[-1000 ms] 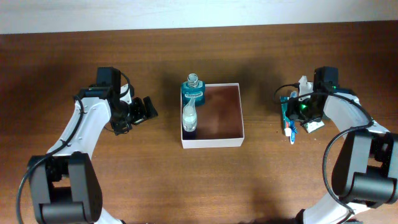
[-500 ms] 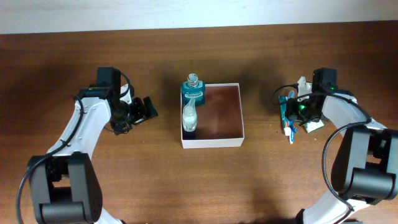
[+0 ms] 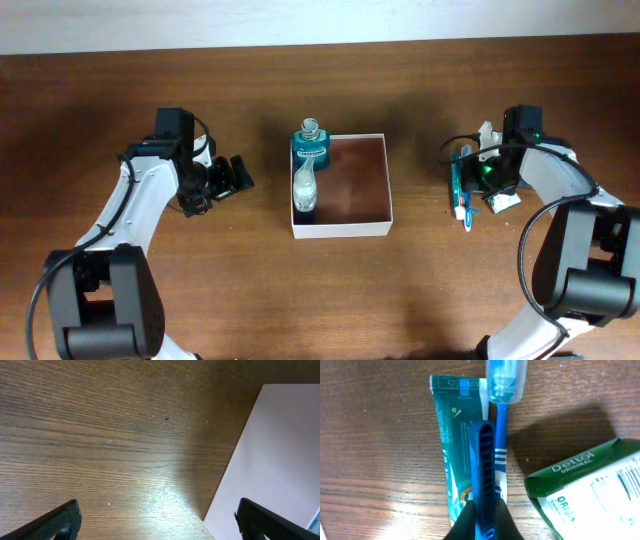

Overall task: Pack container
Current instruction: 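Lower and close the right gripper on the blue razor handle, then lift the razor and carry it left over the box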

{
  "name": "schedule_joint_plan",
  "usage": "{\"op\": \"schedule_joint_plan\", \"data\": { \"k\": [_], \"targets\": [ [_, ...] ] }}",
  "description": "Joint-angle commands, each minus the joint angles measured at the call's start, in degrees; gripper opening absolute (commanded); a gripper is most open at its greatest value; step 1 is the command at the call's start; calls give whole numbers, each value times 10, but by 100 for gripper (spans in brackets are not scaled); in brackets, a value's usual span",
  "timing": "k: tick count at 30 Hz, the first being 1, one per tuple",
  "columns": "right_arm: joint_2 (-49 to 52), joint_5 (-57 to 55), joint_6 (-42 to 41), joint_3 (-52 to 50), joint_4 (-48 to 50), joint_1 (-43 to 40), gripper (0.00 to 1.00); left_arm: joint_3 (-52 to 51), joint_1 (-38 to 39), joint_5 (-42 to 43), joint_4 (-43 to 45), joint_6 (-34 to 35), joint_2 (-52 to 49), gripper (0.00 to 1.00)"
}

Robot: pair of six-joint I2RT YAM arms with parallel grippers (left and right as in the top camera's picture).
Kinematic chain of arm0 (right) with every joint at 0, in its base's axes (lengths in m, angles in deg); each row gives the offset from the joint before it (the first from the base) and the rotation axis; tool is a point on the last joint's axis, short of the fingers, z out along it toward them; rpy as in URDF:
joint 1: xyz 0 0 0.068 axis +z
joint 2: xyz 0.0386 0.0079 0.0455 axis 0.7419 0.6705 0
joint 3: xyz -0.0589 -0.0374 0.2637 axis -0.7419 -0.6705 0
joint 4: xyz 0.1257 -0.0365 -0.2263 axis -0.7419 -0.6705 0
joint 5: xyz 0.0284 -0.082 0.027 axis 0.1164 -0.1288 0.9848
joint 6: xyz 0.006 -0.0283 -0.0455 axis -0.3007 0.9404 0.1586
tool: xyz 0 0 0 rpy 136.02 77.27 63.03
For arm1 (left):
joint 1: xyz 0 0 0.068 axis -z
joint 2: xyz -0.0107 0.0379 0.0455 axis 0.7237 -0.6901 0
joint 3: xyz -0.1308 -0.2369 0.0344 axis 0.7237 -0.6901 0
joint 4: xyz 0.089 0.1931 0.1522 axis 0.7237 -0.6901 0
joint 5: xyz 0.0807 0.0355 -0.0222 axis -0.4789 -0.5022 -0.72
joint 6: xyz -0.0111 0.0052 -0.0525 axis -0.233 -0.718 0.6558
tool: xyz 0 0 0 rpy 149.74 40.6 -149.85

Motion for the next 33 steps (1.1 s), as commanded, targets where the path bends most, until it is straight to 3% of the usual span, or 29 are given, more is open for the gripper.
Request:
{"op": "schedule_joint_plan", "data": {
  "k": [1, 15, 25, 33],
  "targets": [
    [14, 1, 3, 21, -8, 3, 4, -4, -1, 0, 0, -1, -5, 99],
    [10, -1, 1, 38, -40, 3, 4, -4, -1, 0, 0, -1, -5, 99],
    [-12, -1, -22, 183, -201, 15, 4, -4, -1, 0, 0, -1, -5, 99],
    [-47, -2, -116, 277, -254, 115, 4, -4, -1, 0, 0, -1, -5, 99]
  ]
}}
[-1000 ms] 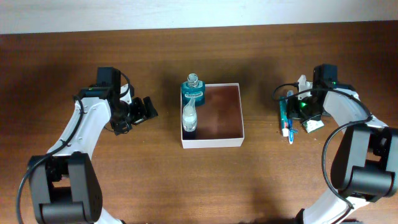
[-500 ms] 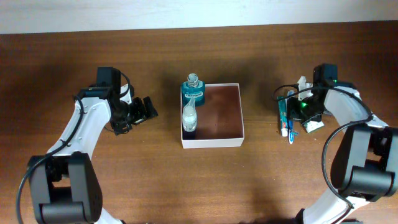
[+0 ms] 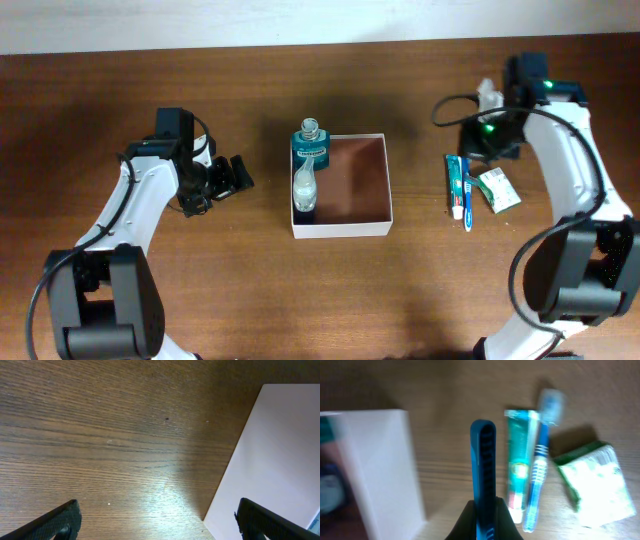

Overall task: Pack container
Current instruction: 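Lift the razor and carry it left over the box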

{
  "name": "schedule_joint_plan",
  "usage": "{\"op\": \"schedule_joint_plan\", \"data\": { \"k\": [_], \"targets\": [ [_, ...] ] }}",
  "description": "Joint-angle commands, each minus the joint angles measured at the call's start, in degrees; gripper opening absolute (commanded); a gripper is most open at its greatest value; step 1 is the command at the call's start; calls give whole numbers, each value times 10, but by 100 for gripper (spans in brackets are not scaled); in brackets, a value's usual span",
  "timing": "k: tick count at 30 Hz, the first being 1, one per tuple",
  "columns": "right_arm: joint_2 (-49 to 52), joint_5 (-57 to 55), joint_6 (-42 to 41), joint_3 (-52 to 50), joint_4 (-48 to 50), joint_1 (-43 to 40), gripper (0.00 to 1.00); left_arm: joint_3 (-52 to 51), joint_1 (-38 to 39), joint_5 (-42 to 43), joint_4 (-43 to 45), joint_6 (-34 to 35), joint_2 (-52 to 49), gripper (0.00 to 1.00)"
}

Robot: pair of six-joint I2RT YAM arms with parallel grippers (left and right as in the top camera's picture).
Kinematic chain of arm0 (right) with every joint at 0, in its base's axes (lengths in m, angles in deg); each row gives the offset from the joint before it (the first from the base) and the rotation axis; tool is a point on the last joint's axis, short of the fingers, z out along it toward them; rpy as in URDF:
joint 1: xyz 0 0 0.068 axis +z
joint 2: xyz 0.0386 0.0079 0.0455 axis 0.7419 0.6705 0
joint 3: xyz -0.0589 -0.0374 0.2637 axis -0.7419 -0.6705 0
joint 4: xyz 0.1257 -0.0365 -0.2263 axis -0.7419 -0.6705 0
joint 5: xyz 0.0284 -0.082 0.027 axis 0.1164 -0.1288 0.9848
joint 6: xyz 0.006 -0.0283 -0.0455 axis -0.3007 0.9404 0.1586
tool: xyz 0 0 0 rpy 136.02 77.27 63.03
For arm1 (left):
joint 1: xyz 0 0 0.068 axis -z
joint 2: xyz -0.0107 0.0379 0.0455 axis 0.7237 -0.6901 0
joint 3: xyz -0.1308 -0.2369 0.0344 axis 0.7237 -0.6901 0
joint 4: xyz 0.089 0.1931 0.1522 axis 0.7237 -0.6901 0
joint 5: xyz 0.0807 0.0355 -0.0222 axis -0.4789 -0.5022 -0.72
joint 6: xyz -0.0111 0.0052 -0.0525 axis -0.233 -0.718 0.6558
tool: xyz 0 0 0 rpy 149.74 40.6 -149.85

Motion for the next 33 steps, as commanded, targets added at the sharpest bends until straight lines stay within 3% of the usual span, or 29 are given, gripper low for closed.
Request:
{"op": "schedule_joint_plan", "data": {
  "k": [1, 8, 17, 33],
  "targets": [
    [-36, 1, -70, 33, -2, 55, 4, -4, -1, 0, 0, -1, -5, 99],
    [-39, -8, -157, 40, 7, 156, 4, -4, -1, 0, 0, -1, -5, 99],
    [-37, -135, -226, 39, 18, 274, 4, -4, -1, 0, 0, -1, -5, 99],
    [10, -150, -247, 31, 57, 312, 4, -4, -1, 0, 0, -1, -5, 99]
  ]
}}
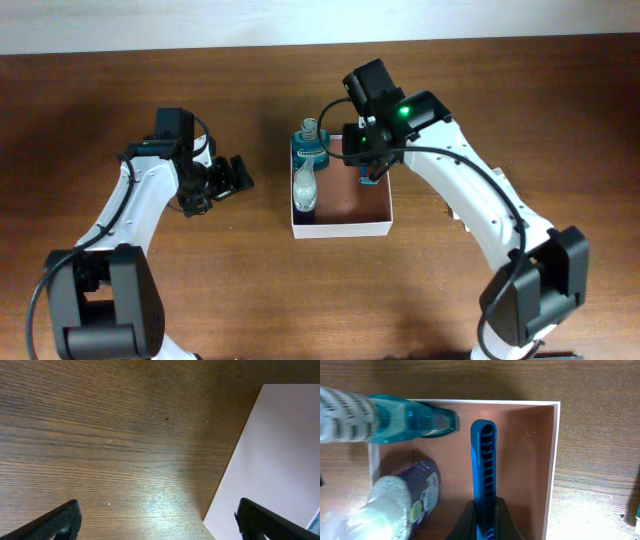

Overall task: Pack container
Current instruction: 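Lift the razor and carry it left over the box, then lower the razor into the box's right side and open the gripper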

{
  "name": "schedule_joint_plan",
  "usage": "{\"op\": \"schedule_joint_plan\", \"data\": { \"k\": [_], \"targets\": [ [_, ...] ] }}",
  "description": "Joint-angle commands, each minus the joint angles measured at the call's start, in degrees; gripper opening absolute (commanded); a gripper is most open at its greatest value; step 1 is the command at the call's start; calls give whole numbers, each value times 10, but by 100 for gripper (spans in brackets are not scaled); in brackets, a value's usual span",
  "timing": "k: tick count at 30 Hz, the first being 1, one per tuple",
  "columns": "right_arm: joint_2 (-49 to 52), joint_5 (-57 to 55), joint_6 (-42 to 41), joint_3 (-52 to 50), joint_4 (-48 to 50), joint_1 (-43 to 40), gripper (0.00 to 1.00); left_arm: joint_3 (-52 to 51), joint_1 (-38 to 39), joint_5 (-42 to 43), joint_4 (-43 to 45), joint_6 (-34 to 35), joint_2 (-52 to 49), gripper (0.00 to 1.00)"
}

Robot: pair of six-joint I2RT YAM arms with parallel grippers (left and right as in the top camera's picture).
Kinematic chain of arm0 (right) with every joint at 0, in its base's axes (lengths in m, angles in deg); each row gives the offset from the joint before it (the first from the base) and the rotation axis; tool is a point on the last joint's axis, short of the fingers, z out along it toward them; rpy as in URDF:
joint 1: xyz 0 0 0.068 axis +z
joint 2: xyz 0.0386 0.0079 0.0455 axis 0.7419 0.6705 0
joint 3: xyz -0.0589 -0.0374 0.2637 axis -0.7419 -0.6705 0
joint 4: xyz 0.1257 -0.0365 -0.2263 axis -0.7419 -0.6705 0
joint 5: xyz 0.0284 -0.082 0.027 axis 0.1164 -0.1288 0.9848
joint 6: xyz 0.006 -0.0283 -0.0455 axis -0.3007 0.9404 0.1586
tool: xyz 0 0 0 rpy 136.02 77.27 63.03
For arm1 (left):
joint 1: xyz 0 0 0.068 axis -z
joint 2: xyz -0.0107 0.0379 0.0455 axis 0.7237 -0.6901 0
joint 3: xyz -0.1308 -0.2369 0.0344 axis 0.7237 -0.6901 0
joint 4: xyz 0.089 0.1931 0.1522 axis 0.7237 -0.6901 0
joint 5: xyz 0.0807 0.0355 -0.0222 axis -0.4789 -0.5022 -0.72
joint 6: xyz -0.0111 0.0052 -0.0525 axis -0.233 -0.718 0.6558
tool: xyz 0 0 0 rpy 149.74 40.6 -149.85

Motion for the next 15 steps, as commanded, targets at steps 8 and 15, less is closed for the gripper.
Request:
{"op": "schedule_joint_plan", "data": {
  "k": [8, 15],
  "targets": [
    [50, -29, -9, -1, 4, 3, 4, -4, -1, 0, 0, -1, -5, 99],
    [89, -29, -9, -1, 6, 3, 4, -4, -1, 0, 0, -1, -5, 99]
  ]
}}
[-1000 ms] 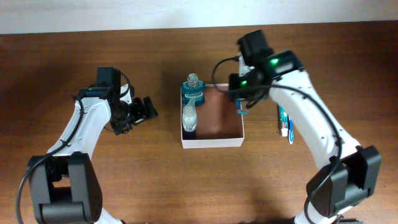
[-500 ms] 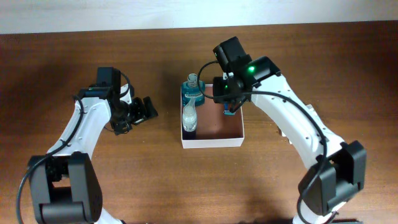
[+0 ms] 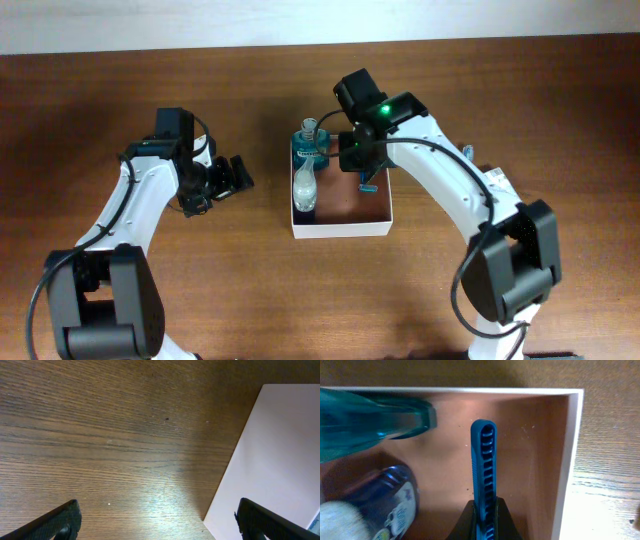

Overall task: Pack container
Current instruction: 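Lower the razor into the box's right side and open the gripper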

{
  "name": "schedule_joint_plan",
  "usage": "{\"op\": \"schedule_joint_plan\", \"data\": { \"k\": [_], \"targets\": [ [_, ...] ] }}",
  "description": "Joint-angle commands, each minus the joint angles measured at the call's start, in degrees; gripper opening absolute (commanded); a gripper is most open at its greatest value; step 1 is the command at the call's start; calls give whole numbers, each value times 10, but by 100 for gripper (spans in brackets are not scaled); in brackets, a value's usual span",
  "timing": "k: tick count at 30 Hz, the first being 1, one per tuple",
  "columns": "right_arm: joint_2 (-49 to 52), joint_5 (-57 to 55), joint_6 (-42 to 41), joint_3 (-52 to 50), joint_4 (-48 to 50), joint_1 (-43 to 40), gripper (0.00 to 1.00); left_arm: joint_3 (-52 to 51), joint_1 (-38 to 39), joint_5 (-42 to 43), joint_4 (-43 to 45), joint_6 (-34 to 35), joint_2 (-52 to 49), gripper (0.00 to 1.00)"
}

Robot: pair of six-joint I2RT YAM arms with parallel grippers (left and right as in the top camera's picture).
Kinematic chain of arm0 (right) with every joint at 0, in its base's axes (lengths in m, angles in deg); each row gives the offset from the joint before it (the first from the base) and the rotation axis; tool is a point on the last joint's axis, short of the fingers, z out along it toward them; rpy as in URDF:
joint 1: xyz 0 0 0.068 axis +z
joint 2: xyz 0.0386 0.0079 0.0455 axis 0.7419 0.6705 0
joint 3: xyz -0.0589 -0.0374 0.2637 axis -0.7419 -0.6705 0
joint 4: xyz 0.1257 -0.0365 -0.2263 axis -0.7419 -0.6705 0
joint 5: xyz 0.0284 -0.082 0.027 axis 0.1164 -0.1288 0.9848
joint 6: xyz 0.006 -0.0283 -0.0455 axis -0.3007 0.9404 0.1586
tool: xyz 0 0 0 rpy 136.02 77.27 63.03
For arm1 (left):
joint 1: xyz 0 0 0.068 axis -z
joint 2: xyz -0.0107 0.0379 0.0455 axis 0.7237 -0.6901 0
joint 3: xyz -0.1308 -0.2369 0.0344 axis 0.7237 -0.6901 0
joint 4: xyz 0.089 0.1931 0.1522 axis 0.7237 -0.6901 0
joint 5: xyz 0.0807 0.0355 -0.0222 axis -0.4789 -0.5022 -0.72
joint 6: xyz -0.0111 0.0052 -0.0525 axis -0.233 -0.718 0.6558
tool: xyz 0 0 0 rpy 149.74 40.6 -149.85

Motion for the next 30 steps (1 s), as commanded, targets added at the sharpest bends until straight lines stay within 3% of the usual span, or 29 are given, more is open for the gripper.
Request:
{"op": "schedule_joint_plan", "data": {
  "k": [1, 17, 30],
  "targets": [
    [20, -16, -7, -1, 2, 3, 4, -4, -1, 0, 0, -1, -5, 99],
    [45, -20, -11, -3, 29, 3, 4, -4, -1, 0, 0, -1, -5, 99],
    [45, -20, -18, -62, 64, -6, 4, -4, -1, 0, 0, -1, -5, 99]
  ]
}}
